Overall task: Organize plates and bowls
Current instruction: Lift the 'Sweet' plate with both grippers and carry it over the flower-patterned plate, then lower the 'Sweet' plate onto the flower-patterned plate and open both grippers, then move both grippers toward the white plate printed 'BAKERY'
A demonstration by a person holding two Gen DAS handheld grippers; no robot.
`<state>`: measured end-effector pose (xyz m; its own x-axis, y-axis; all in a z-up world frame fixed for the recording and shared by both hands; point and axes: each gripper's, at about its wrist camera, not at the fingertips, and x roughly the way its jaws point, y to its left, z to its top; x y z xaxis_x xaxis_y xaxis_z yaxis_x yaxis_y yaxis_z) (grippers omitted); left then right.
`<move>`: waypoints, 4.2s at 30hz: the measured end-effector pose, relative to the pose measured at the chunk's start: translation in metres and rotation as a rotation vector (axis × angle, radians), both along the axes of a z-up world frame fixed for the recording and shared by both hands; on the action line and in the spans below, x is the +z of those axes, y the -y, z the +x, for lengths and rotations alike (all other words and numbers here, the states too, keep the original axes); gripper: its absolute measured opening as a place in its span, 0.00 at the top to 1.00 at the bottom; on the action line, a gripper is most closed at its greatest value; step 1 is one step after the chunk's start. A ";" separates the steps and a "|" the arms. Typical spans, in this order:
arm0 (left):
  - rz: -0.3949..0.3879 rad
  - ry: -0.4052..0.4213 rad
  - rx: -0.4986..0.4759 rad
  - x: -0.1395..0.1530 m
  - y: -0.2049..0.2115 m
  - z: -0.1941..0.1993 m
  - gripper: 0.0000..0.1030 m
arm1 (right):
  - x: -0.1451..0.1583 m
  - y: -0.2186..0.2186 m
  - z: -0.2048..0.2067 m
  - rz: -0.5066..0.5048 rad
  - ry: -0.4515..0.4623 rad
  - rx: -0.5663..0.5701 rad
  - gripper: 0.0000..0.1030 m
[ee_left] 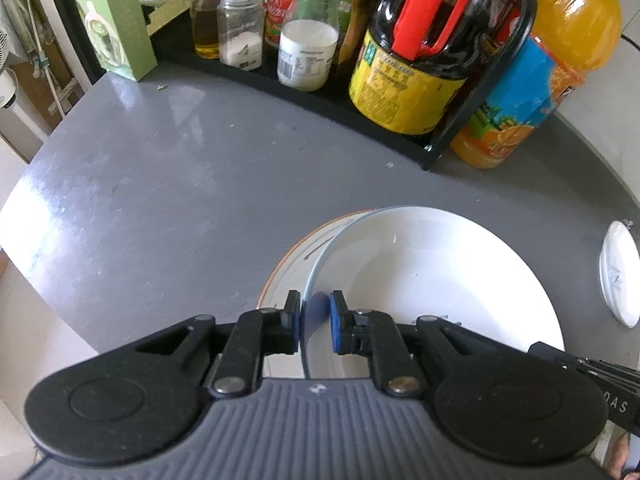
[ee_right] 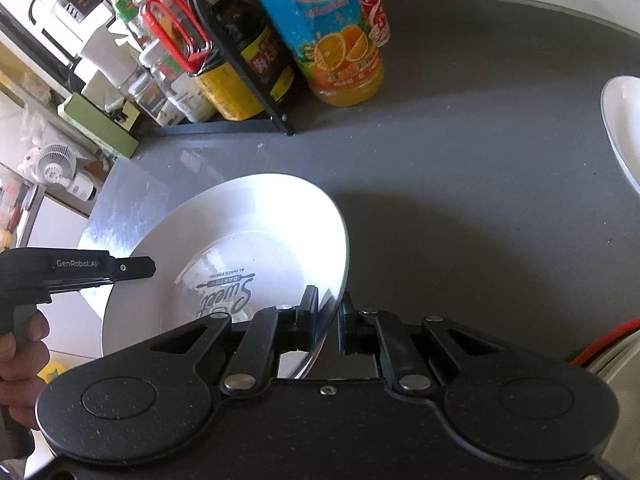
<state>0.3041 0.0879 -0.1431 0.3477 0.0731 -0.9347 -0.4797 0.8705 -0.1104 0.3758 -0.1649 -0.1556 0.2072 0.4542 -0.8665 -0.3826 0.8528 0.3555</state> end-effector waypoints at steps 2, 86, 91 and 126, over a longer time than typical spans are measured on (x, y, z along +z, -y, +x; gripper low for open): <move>0.000 -0.008 0.001 -0.002 -0.001 -0.002 0.87 | -0.003 -0.001 -0.001 -0.003 -0.005 -0.001 0.90; 0.145 -0.061 -0.085 -0.031 -0.022 -0.002 0.41 | -0.007 -0.005 -0.011 -0.097 -0.004 -0.037 0.56; 0.176 -0.035 -0.114 -0.014 -0.013 0.003 0.41 | 0.014 0.016 -0.010 -0.039 0.020 -0.078 0.54; 0.088 0.144 -0.432 0.056 0.219 0.085 0.37 | 0.087 0.267 -0.017 0.130 0.215 -0.458 0.53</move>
